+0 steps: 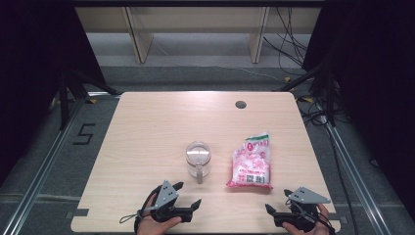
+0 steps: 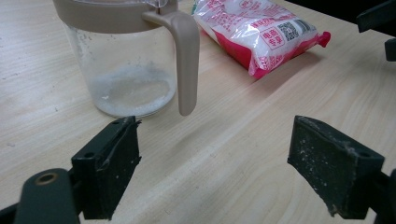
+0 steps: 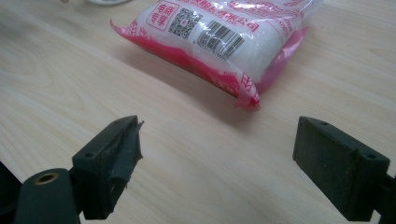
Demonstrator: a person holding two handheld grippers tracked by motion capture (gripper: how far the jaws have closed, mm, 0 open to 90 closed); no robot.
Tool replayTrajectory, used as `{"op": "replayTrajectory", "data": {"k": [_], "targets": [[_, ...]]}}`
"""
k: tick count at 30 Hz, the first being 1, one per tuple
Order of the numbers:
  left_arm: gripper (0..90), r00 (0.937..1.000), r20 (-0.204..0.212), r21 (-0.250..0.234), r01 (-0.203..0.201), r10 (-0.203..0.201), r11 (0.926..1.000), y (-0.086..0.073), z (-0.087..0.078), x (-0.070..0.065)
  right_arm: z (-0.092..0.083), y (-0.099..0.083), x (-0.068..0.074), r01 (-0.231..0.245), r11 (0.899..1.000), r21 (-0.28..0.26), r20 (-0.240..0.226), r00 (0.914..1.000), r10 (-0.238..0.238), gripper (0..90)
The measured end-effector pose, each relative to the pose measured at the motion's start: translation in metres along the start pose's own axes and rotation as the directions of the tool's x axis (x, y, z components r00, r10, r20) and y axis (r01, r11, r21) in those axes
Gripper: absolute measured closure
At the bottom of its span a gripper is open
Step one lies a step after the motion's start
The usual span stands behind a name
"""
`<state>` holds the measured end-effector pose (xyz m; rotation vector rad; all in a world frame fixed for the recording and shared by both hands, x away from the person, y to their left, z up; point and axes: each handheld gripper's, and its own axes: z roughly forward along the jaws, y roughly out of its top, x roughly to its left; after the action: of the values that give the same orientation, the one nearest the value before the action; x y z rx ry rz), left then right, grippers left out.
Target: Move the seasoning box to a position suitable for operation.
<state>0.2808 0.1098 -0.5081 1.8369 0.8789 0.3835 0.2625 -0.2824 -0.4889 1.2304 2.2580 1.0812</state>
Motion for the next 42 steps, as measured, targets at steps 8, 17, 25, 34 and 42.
{"op": "replayTrajectory", "data": {"k": [8, 17, 25, 34, 42], "targets": [[15.4, 0.9996, -0.026, 0.002, -0.013, 0.013, 0.9999, 0.001, 0.002, 0.002, -0.002, 0.000, -0.002, -0.016, 1.000, -0.014, 0.016, 0.9997, 0.016, 17.9], [21.9, 0.9978, -0.056, -0.017, -0.036, 0.035, 0.9992, 0.015, 0.015, 0.002, -0.003, 0.000, -0.001, -0.026, 0.999, -0.020, 0.028, 0.9992, 0.026, 17.3], [28.5, 0.9983, -0.051, -0.002, -0.030, 0.030, 0.9996, 0.028, 0.032, 0.004, -0.004, 0.000, -0.003, -0.011, 1.000, -0.026, 0.009, 0.9999, 0.011, 18.7], [52.1, 0.9942, -0.093, 0.017, -0.053, 0.055, 0.9984, 0.029, 0.045, 0.005, -0.003, 0.000, -0.003, 0.011, 1.000, -0.027, 0.014, 0.9998, -0.011, 18.6], [70.2, 0.9914, -0.109, 0.003, -0.073, 0.073, 0.9973, 0.029, 0.052, 0.003, -0.003, 0.000, -0.003, 0.002, 1.000, -0.017, 0.012, 0.9999, -0.002, 18.6]]}}
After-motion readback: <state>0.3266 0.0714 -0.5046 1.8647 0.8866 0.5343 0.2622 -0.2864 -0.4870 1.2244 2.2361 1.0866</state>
